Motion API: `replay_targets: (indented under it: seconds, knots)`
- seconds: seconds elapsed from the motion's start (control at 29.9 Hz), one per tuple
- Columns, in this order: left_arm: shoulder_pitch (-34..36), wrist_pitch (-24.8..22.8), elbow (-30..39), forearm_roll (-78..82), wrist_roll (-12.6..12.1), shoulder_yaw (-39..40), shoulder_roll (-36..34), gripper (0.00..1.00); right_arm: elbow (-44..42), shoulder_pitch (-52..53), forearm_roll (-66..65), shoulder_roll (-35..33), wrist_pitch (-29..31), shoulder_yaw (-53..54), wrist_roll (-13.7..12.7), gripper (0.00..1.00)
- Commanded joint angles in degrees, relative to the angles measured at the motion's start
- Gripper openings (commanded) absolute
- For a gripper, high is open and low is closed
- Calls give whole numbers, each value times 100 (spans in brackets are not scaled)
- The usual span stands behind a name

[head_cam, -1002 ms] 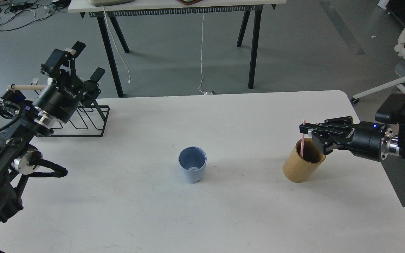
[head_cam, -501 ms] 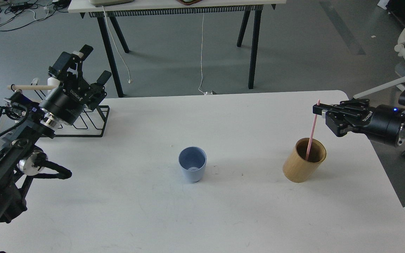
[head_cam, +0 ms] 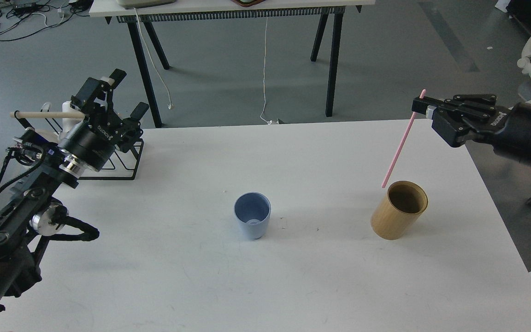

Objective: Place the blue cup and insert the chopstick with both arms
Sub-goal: 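Pull the pink stick up out of the tan cup, then carry the pink stick over the blue cup and lower it in, then open the right gripper to release the stick in the blue cup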

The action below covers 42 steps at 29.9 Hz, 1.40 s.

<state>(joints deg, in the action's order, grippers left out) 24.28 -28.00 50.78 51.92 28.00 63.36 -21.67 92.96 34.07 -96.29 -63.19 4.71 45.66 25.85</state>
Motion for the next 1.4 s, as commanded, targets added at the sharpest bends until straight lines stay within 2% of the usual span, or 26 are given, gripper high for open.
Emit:
replay_targets:
  seconds: [0.0,0.2,0.4,0.63,1.17,1.37]
  knots:
    - [-2,0,-94,-6,0,-8,-4,99,3,248,128,324,-58,-31,-1,4]
    - [-20,0,-296,-24,0,1,-48,99,-400,801,23,1764,30,-302,-18,4]
    - [-11,0,-349,-41,0,10,-74,99,-1393,1812,14,2880,-32,-1480,-27,4]
    - [-28,0,-472,-41,0,10,-39,99,-2079,1901,-539,3716,-41,-1823,-18,4]
    - [-28,0,-525,-41,0,10,-4,99,-2238,1857,-601,4078,-58,-2123,-27,4]
    - [-28,0,-569,-41,0,10,-13,99,-2247,1893,-601,4157,-58,-2272,-27,10]
